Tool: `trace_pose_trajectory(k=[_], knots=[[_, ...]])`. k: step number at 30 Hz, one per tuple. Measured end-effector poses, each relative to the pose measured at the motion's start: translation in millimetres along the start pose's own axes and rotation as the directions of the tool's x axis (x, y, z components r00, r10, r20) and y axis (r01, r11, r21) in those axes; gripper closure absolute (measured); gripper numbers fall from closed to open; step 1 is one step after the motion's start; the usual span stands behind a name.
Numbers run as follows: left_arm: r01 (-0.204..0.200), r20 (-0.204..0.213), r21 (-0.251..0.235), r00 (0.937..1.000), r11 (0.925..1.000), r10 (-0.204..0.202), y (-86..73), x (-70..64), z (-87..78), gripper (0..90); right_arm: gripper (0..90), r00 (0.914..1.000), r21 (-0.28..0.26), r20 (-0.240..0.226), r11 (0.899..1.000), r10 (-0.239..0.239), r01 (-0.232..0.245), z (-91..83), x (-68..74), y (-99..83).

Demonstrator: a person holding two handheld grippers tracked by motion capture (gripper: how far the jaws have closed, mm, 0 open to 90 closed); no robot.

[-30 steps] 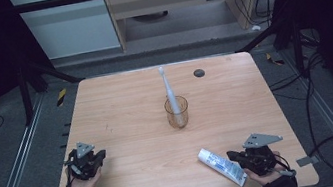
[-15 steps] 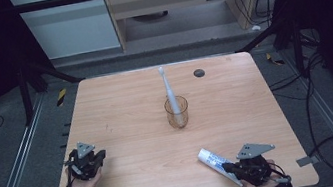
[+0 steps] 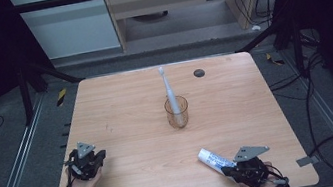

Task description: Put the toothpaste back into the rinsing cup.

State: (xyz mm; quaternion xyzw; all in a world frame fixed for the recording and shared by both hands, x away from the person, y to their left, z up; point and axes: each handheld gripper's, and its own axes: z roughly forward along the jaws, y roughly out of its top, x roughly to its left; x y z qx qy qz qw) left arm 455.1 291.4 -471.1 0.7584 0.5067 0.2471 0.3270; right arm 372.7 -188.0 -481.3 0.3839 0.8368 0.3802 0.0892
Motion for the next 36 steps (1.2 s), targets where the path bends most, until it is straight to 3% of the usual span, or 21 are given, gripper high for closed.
trace_pose_trajectory(k=[5,17,26,36], knots=[[-0.002,0.001,0.001,1.0000,1.0000,0.002,0.1,-0.2,0.1,88.4,90.0,0.9992,0.014,0.038,1.000,-0.008,0.008,-1.3,-1.5,0.1],[-0.002,0.001,0.003,1.0000,1.0000,0.002,0.2,-0.8,1.0,88.5,90.0,0.9918,0.013,0.119,0.999,0.047,-0.049,0.6,-14.5,1.2],[-0.004,0.000,0.004,1.0000,1.0000,0.004,0.4,-1.1,1.4,88.5,90.0,0.9721,0.005,0.210,0.994,0.104,-0.108,3.7,-31.6,5.4],[-0.006,-0.001,0.003,1.0000,1.0000,0.006,0.8,-2.1,1.7,88.5,90.0,0.9624,-0.011,0.230,0.989,0.145,-0.146,15.2,-47.5,14.7]])
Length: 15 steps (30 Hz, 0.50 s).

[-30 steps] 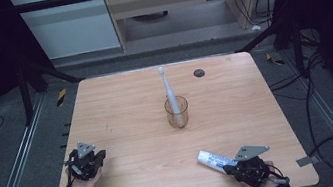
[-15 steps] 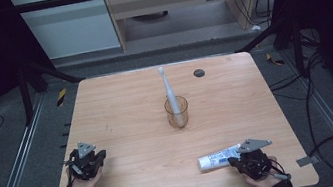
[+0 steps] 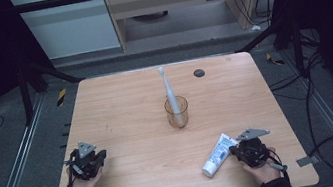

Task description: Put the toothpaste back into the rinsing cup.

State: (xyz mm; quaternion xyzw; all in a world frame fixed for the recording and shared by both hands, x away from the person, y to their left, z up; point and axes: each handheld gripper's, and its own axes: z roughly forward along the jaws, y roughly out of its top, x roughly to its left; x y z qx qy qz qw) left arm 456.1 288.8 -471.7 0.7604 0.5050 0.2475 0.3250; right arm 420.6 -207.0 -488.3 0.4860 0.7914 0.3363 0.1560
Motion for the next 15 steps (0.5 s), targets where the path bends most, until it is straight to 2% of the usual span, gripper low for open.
trace_pose_trajectory(k=[9,15], knots=[[-0.001,-0.001,0.001,1.0000,1.0000,0.001,0.1,0.1,0.4,88.5,90.0,0.9990,-0.012,-0.017,0.999,0.041,-0.042,8.9,-7.2,8.3],[0.000,0.000,0.000,1.0000,1.0000,0.000,0.0,0.8,0.1,88.5,90.0,0.9989,-0.012,-0.022,0.999,0.041,-0.042,20.6,-5.7,20.3]])
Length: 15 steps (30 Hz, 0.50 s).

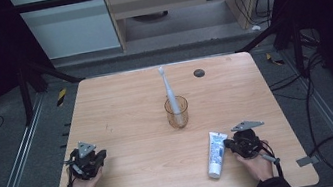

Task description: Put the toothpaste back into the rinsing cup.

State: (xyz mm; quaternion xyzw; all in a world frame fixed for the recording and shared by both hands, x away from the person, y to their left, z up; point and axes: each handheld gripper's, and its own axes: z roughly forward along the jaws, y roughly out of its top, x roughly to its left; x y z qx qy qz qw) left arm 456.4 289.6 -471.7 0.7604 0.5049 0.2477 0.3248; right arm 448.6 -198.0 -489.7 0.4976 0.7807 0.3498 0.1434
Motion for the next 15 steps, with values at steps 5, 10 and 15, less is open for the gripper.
trace_pose_trajectory(k=[5,10,15], knots=[[0.000,0.000,0.000,1.0000,1.0000,0.000,0.0,0.0,0.2,88.5,90.0,1.0000,0.002,-0.002,1.000,-0.008,0.008,8.5,4.5,8.0],[0.000,0.001,0.000,1.0000,1.0000,0.000,-0.1,0.4,-0.1,88.4,90.0,0.9998,0.006,-0.010,1.000,-0.018,0.018,16.6,8.4,15.0],[-0.001,0.002,0.000,1.0000,1.0000,0.001,0.0,0.4,0.0,88.5,90.0,0.9993,0.011,-0.023,1.000,-0.029,0.029,21.4,13.6,19.6]])
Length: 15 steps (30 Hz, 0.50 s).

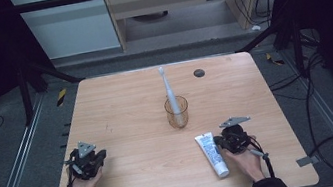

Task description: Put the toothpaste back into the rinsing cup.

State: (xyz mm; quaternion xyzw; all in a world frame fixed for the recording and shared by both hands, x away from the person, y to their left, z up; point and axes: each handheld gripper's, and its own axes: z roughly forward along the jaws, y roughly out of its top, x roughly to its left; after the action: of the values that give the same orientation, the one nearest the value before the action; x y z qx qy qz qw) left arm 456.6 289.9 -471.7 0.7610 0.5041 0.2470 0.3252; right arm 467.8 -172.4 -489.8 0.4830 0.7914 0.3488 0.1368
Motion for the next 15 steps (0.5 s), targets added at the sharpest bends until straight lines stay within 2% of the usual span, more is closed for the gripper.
trace_pose_trajectory(k=[15], knots=[[0.000,0.001,0.001,1.0000,1.0000,0.000,-0.1,0.4,0.1,88.5,90.0,0.9982,0.013,-0.031,0.999,-0.052,0.052,8.6,16.2,9.3]])
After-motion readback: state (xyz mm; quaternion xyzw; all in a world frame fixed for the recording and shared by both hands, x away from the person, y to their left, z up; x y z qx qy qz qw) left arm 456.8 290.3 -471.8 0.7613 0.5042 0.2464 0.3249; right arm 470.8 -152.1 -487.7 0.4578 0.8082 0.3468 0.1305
